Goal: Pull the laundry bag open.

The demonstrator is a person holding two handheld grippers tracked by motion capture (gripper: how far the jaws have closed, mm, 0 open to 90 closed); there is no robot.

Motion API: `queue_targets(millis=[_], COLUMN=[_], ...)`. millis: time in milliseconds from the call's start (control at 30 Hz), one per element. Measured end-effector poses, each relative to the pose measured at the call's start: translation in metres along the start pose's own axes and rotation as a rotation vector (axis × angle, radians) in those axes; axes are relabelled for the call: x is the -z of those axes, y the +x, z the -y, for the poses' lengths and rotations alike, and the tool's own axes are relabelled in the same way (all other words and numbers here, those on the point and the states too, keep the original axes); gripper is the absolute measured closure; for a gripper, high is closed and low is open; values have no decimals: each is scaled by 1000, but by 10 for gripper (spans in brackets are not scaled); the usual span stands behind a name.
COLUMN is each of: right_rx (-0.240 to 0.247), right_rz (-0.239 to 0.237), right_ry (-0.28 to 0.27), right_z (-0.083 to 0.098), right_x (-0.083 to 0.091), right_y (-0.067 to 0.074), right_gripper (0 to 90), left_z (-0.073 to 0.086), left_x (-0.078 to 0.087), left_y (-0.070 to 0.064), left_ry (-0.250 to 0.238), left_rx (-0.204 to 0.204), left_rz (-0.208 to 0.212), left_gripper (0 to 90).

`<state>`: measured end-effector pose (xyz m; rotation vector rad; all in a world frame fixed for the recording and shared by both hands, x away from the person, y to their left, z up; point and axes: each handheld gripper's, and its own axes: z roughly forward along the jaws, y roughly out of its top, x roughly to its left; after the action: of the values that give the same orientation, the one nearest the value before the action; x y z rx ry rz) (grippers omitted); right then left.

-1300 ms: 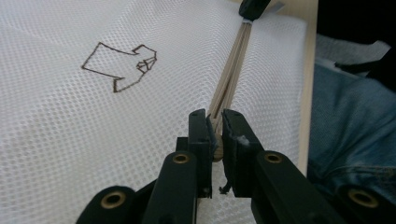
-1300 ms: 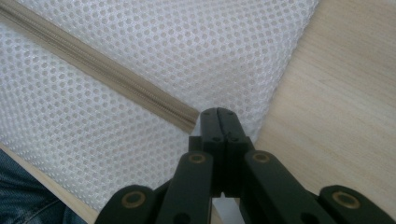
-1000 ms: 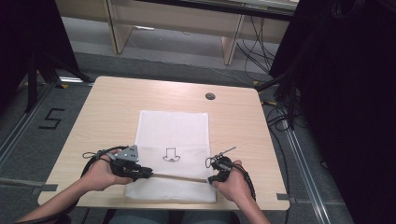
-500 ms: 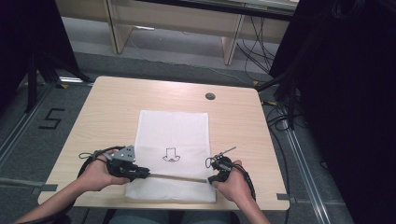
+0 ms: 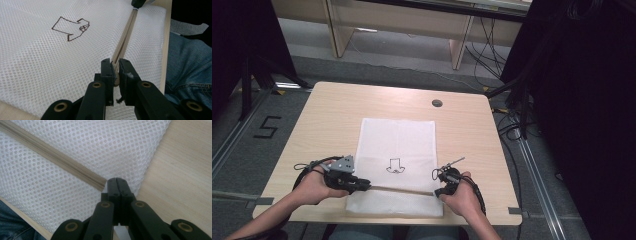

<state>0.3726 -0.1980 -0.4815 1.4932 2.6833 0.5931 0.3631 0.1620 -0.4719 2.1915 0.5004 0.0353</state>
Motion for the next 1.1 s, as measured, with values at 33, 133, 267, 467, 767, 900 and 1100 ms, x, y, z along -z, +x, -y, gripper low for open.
queue_targets(millis=[33,133,267,467,767,900,1100], right_rx=[-1,-12,-11,-4,-40,-7,-12], right_rz=[0,12,11,-1,18,0,1], right_ry=[0,1,1,1,18,2,2], right_z=[0,0,0,0,0,0,0], right_x=[0,0,0,0,1,0,0], right_y=[0,1,1,0,2,1,1], right_gripper=[900,900,900,900,900,900,900], left_z=[0,0,1,5,10,10,12], left_x=[0,0,2,4,12,13,13], left_y=[0,0,0,1,5,5,5], left_ry=[3,-1,5,0,-6,8,3], left_rx=[1,4,21,29,46,18,23], left_rz=[0,6,-9,-8,-26,-35,-19], left_gripper=[820,820,821,821,821,821,821])
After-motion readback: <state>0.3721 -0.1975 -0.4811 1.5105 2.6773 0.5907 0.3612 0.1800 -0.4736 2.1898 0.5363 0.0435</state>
